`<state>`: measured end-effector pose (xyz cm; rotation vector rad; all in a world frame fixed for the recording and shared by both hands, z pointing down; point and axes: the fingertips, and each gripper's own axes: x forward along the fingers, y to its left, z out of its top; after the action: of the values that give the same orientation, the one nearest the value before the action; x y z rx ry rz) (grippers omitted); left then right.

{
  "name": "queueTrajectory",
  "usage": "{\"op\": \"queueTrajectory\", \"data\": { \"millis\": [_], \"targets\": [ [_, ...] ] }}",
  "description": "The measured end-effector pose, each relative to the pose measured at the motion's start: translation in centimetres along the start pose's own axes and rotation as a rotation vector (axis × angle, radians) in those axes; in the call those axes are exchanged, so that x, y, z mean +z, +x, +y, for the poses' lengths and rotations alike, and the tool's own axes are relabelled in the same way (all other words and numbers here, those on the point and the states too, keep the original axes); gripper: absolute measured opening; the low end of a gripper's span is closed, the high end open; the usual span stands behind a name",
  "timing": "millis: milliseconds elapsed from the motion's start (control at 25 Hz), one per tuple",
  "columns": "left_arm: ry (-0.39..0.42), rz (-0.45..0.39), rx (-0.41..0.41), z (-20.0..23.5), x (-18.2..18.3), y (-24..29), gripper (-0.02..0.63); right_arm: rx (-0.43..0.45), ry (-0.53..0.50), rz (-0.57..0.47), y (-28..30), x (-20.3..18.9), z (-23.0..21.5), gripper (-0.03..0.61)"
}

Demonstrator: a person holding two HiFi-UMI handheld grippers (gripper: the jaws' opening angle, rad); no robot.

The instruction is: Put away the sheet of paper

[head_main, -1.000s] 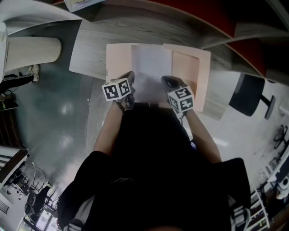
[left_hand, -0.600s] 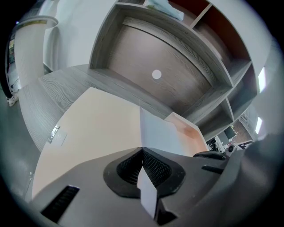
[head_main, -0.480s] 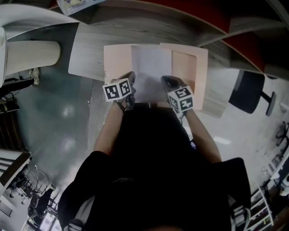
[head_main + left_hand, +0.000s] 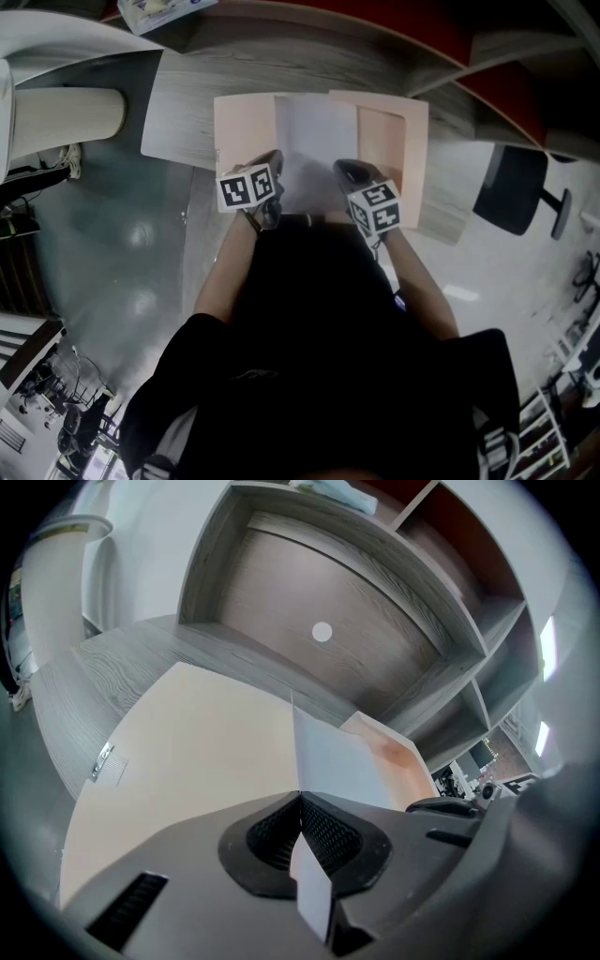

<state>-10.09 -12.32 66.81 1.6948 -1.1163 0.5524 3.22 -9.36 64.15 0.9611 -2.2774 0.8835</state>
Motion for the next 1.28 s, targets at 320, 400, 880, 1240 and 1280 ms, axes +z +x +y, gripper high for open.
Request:
{"op": "queueTrajectory", "data": {
  "millis": [320,400,880,1240,1280],
  "targets": [
    [-0.003,-0.006,-0.002,0.1,-0.1,-0.3,0.046,0.007,-0.007,0.004,0.4,0.1,0.3,0.025],
    [-0.004,-0.008,-0.001,0.2,0.0,-0.2,0.046,0.011,-0.01,0.006,0.6,0.2,0.3,0.025],
    [-0.006,-0.004,-0.008,0.0,0.1,-0.1,0.046,0.014,-0.009,0.012,0.6,0.2,0.5,0.025],
    [0.006,0.008,-0.017,-0.9,0.0,0.4,0.046,0.008,0.006,-0.014,0.0,1.0,0.2,0.025],
    [0.007,0.01,-0.019,-1.0,0.0,0.5,0.046,0.007,0.006,-0.016,-0.1,1.0,0.2,0.025]
  ]
}}
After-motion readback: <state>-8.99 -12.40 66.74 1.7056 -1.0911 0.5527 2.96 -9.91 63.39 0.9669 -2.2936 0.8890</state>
